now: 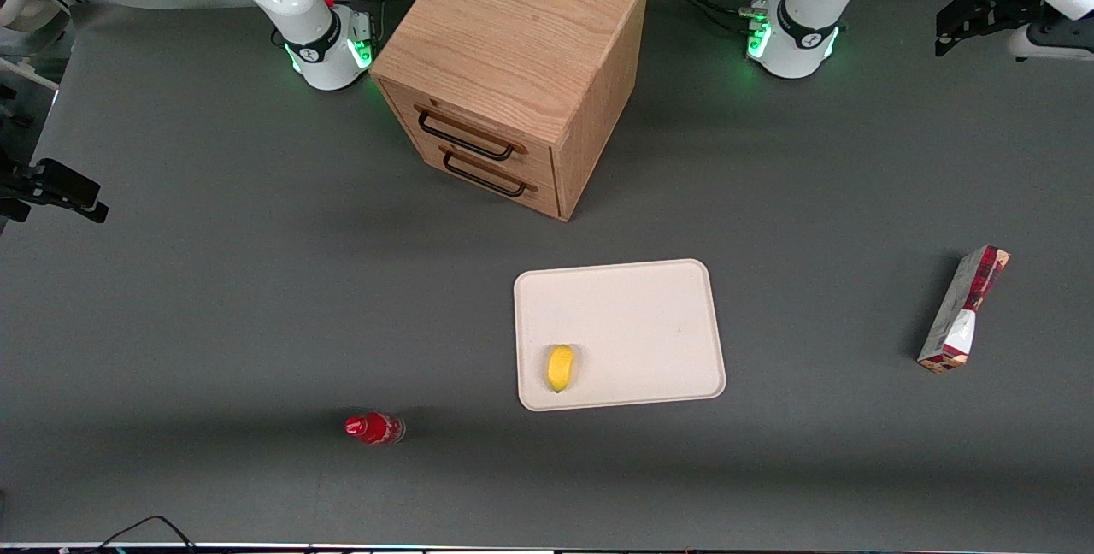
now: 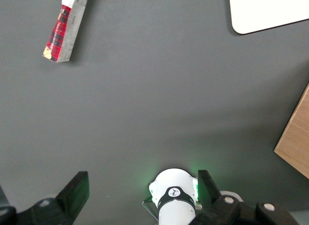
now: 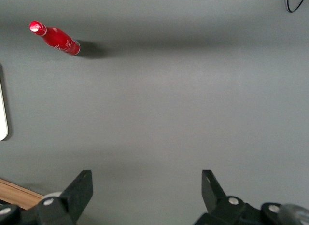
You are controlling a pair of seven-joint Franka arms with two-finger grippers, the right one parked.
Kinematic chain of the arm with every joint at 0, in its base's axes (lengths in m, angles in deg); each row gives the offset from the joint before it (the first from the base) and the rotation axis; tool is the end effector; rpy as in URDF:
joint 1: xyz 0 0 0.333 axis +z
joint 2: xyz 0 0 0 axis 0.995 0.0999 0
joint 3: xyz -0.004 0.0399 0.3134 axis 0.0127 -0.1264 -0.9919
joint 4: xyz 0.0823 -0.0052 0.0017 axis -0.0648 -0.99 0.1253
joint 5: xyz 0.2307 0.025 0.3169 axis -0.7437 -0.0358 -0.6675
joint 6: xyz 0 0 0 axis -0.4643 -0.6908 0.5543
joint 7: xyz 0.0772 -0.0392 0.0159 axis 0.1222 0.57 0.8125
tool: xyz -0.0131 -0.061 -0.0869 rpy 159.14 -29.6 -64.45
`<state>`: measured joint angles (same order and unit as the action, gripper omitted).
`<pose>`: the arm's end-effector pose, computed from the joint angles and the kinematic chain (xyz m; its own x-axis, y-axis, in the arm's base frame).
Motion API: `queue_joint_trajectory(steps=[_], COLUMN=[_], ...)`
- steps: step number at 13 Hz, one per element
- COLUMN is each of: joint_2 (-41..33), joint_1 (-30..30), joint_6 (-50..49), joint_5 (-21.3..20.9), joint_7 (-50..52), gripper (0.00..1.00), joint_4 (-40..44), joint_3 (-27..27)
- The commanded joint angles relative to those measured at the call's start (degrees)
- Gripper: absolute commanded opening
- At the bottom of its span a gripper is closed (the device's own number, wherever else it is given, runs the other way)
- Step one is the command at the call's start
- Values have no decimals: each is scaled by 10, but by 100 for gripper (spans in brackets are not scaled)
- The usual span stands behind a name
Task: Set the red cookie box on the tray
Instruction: 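Move the left gripper down toward the upright red cookie box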
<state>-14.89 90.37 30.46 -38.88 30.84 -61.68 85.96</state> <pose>0.4099 -0.0015 0.6300 0.9786 -0.1314 -0.1586 -0.1359 -0.9905 -0.0184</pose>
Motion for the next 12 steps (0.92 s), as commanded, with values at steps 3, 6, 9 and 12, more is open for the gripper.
queue_joint_trajectory(steps=[3, 6, 9, 12], joint_2=[30, 103, 225, 324], joint_1=[-6, -3, -3, -1], joint_6=[2, 35, 78, 174], joint_5=[12, -13, -50, -46], joint_7=[19, 7, -129, -256], gripper=[100, 100, 100, 100], joint_4=[22, 63, 132, 132], joint_3=[-10, -69, -114, -168])
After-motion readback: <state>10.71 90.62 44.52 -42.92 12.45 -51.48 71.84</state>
